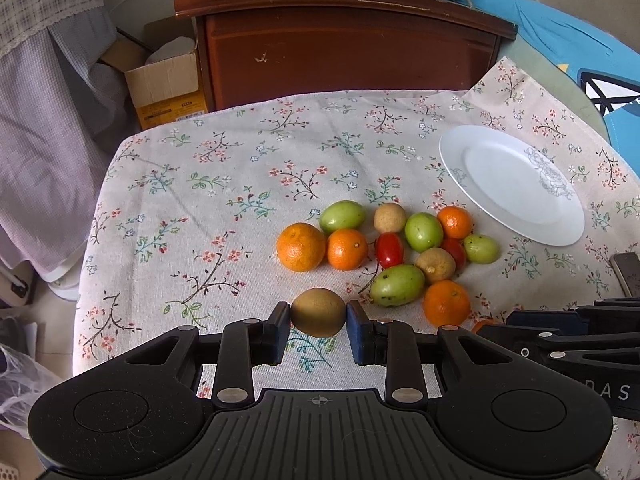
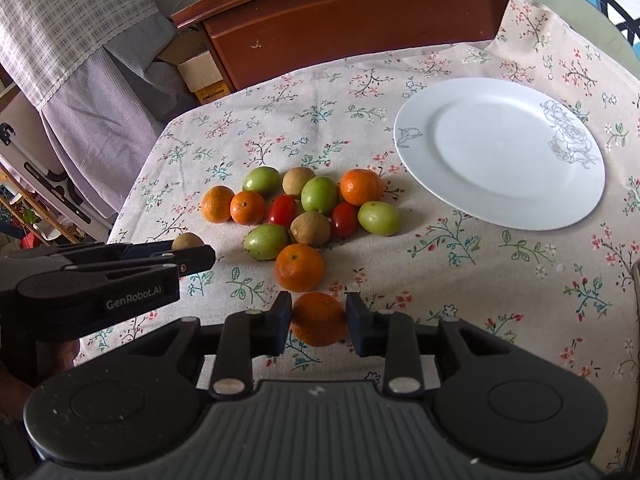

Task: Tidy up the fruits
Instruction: 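Carry both fruits to the white plate while the left tool releases the kiwi onto it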

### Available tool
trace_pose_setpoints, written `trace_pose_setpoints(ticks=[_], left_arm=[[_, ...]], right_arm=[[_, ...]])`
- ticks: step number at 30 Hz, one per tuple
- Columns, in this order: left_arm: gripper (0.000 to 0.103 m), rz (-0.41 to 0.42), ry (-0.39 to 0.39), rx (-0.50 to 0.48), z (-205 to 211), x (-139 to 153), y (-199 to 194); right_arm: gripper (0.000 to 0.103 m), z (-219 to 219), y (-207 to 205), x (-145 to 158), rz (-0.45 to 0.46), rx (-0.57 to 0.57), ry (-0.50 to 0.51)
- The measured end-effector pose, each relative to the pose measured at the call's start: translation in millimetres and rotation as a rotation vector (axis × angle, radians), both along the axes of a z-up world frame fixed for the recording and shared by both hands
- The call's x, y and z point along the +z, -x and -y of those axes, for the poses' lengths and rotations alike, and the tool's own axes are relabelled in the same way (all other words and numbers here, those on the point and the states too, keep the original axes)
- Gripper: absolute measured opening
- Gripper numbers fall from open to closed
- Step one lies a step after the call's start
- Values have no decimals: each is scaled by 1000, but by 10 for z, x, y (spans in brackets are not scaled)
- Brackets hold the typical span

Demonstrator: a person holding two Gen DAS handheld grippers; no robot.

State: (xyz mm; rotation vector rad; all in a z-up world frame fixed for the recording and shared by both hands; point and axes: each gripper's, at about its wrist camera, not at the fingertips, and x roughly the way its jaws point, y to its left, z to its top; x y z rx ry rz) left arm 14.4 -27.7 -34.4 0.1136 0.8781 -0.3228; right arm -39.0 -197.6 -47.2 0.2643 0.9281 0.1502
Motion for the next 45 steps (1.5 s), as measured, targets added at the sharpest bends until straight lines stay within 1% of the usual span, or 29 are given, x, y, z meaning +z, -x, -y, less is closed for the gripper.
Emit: trace_pose_setpoints(ticks=[2,7,10,13,18,25,29,33,37,41,45], left_arm=[[28,-2,2,5,-11,0,-4],[28,-4,0,9,-15,-1,-3],[28,-2,1,13,-21,11,-1],[28,2,1,9,-5,16,6],[28,10,-3,6,15,33,23],[28,22,9,-2,44,104,59],[28,43,21,-27,113,201,99],[28,58,35,-47,192,291,122],[28,67,37,-73,274,355,122],[28,39,77,-100,352,400,81],[28,42,87,-134,458,458,50]], right_arm=[[36,-1,-8,-25,-14,-1,-11],[37,-45,-15,-60,-28,13,-8],[37,-94,-12,-85,-39,34,5],[32,-136,0,-91,-30,48,21],[32,-144,11,-75,-16,41,30],[32,-94,27,57,30,19,12],[32,-65,27,139,50,11,15],[32,23,14,224,72,-24,17],[32,140,-21,299,76,-64,9],[32,269,-47,396,97,-99,4],[32,432,-80,490,118,-136,5]])
